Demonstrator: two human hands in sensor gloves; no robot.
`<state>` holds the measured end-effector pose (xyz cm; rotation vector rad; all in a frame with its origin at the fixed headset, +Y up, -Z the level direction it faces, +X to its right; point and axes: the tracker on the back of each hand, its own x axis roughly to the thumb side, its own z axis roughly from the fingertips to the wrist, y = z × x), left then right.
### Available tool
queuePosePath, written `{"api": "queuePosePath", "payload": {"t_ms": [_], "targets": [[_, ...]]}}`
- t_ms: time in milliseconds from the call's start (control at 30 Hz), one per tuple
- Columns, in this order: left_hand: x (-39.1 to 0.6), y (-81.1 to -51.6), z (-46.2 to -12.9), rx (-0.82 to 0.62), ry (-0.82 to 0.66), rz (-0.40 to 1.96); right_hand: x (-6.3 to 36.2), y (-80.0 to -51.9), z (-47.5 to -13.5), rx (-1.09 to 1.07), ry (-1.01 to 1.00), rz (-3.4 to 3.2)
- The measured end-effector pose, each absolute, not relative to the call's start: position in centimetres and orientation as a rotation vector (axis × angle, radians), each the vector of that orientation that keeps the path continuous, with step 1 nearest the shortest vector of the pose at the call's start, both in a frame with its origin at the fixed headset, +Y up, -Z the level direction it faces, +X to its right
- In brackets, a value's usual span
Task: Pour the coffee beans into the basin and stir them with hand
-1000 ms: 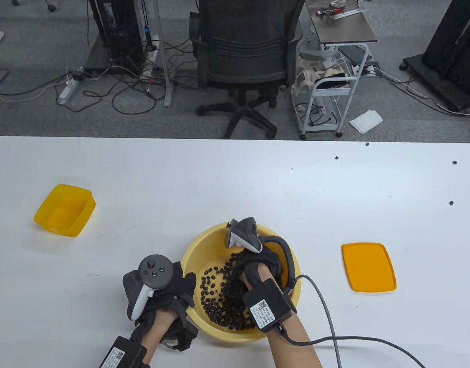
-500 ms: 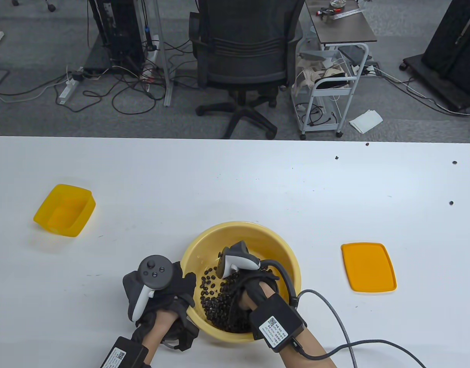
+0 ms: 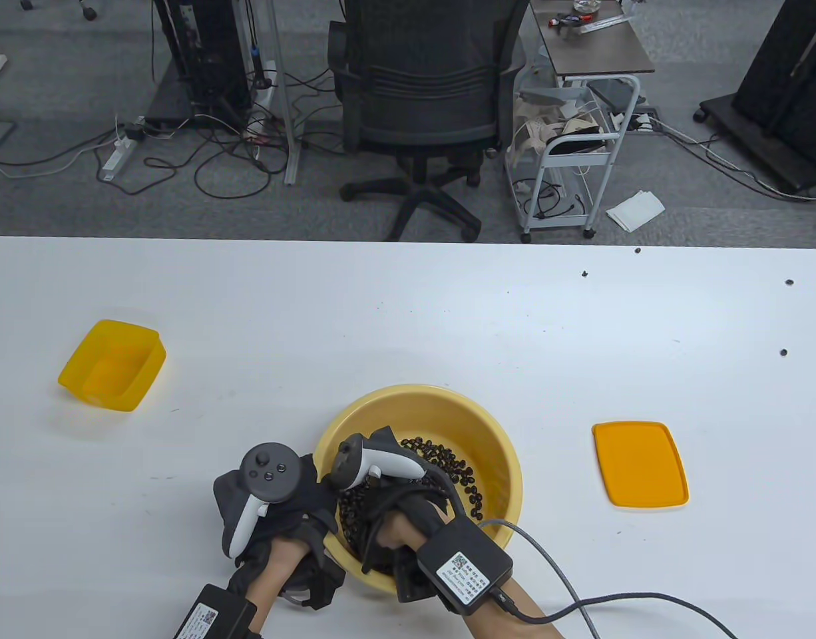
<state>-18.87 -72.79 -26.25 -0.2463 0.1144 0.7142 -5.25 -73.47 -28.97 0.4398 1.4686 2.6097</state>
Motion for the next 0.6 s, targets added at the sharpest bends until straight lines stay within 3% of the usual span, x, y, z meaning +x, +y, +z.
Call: {"api": "queuePosePath", "payload": {"t_ms": [167,333,600], "targets": [[-18.8,-72.7,-26.3,-0.231,0.103,0.712,-6.1,-73.1,-30.5,0.432,1.317,2.616],[-18.9,-72.9,-26.3,-0.235,0.100,0.723,-6.4,-72.7,-33.0,0.424,0.977,2.780],[-18.8,-72.8,-26.3,-0.239,0.097,0.712,-4.1,-72.6,-36.0,0.150,0.724,3.095]]}}
